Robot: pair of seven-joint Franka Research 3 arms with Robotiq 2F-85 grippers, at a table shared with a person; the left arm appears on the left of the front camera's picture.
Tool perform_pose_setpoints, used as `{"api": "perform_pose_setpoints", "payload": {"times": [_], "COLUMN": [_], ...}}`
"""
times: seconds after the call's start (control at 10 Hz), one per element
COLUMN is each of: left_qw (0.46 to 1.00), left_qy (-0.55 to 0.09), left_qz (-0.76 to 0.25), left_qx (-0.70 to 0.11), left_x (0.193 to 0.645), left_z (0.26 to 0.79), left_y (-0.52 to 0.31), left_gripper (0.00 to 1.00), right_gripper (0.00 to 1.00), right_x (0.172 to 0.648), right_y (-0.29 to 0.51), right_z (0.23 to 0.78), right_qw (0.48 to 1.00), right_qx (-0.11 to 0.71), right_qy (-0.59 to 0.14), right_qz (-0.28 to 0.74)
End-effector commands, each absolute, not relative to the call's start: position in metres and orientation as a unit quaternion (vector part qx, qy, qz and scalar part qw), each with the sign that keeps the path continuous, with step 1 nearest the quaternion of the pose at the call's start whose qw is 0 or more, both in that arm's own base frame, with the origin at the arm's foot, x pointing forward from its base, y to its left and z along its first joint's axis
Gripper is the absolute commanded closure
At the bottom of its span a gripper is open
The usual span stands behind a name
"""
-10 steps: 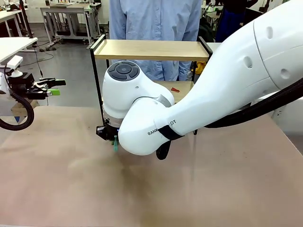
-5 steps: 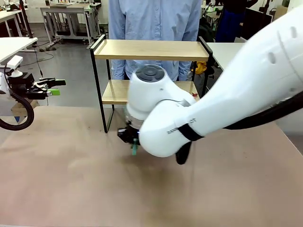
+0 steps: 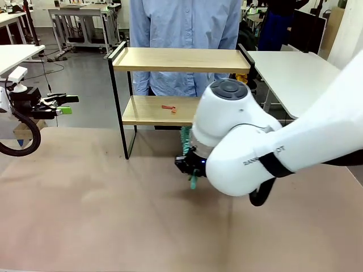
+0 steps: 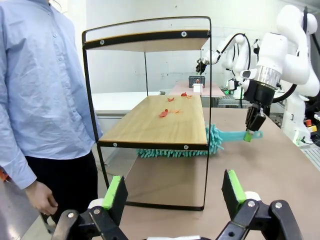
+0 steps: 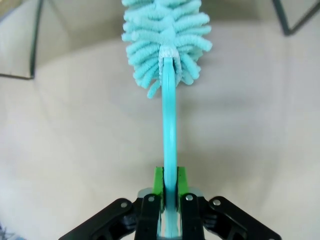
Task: Clean the shelf.
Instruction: Clean the specific section of the Shelf indicated by the human with the Duster.
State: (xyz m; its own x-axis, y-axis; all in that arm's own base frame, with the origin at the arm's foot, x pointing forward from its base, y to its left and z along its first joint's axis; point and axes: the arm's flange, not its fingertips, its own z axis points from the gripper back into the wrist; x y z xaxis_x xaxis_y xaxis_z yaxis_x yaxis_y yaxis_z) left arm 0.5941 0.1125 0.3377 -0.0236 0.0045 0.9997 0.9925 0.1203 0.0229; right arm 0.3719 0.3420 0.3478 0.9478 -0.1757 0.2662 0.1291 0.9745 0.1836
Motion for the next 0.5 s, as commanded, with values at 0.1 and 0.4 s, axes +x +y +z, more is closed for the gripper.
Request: {"api": "perform_pose_setpoints", "payload": {"times": [0.1,0.4], "left_qw": [0.522,0.522], "left_qy": [-0.537,-0.537], "left_qz": [-0.473,-0.473], "left_qx": [-0.465,-0.465], "left_x": [0.593,0.593], "left_z": [0.341,0.341], "left_y": [0.113,0.113], "left_gripper": [0.0,0.0], "right_gripper": [0.87,0.87], "right_x": [0.364,0.354], "right_y": [0.291,0.255], "right_z": [0.358,0.368], "right_qw": [0.989,0.988], "right_qx": [0.051,-0.02], "right_qy": [-0.115,-0.109], "right_qz": [-0.083,-0.105]}}
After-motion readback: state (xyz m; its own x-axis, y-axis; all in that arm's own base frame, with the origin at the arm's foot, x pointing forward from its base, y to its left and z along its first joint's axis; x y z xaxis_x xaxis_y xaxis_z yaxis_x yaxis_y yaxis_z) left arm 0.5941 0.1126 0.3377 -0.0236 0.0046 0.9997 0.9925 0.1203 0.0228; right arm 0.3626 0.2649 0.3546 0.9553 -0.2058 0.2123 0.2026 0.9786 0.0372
